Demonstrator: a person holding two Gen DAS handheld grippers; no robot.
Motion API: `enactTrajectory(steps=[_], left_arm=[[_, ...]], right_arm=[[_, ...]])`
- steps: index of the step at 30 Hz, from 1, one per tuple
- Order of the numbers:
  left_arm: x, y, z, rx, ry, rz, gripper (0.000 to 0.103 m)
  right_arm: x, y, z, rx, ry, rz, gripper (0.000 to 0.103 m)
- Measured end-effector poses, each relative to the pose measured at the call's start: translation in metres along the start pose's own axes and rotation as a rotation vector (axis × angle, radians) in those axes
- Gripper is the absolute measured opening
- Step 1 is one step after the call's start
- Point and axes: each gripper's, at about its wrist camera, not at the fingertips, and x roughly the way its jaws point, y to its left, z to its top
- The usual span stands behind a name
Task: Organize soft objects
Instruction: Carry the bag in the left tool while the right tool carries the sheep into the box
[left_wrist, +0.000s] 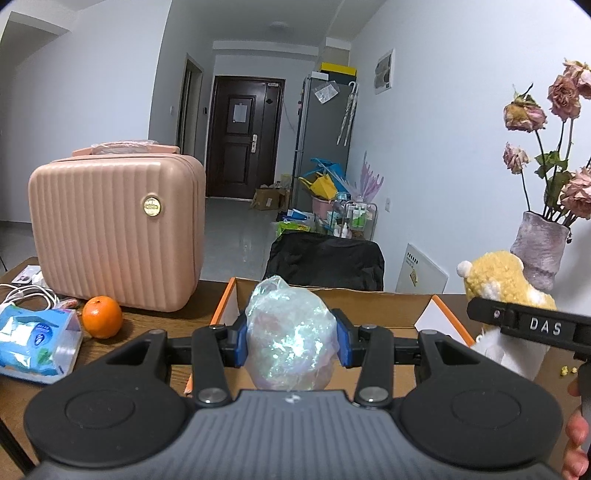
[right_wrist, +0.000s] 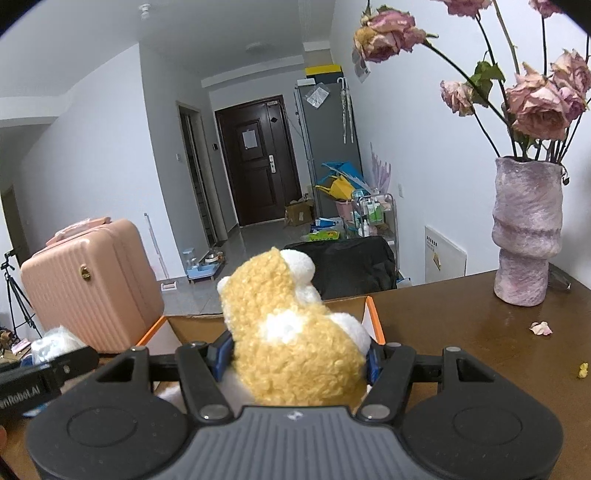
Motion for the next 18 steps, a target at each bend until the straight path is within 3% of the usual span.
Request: enactTrajectory(steps=[18], left_arm=[[0.067, -0.003, 0.01, 0.021, 0.059, 0.047, 0.044]], right_arm=[[0.07, -0.001, 0.022, -0.055, 0.091, -0.017, 0.063]])
